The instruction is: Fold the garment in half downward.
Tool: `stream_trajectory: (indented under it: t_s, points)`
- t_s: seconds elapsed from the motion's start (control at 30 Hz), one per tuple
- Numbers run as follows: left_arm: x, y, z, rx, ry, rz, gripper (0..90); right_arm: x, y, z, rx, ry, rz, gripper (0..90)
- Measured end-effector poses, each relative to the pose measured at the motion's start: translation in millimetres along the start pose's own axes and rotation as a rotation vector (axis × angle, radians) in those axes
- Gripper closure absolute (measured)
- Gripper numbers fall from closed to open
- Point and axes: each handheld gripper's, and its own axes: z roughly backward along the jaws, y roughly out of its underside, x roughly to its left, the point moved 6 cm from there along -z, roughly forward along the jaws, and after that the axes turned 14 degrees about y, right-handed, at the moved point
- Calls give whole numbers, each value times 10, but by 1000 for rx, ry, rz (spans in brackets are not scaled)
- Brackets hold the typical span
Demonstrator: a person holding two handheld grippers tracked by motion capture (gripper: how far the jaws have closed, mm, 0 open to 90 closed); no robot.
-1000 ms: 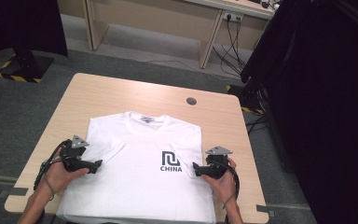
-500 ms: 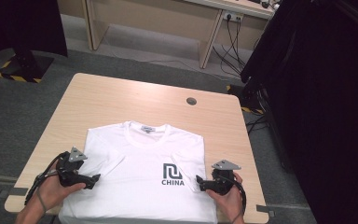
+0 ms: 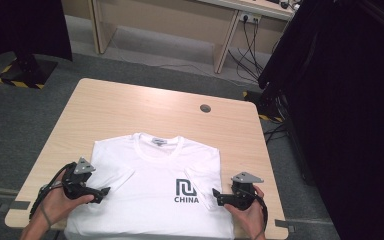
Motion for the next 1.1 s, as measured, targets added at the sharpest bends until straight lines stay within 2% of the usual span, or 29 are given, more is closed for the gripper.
stream_trajectory:
  t_s: [0.13, 0.33, 0.43, 0.57, 0.7, 0.87, 0.97, 1.1]
  points:
    - [20, -20, 19, -25, 19, 27, 45, -40, -23, -36, 5, -6, -6, 109]
    - [78, -81, 73, -41, 6, 15, 60, -80, -88, -87, 5, -19, -8, 90]
    - [155, -121, 105, -19, -35, 8, 63, -90, -133, -120, 0, -27, -6, 83]
    - [298, -228, 106, -39, -63, 19, 55, -106, -194, -166, -5, -35, -8, 71]
    - [417, -319, 53, -47, -74, 41, 54, -143, -245, -213, -9, -34, -18, 92]
    - [551, -381, -23, -37, -88, 60, 68, -246, -324, -288, -3, -11, -45, 130]
    - [598, -414, -89, -26, -88, 58, 109, -267, -378, -337, -7, -20, -51, 165]
    - [671, -445, -139, -26, -87, 88, 123, -273, -470, -406, -21, -33, -63, 221]
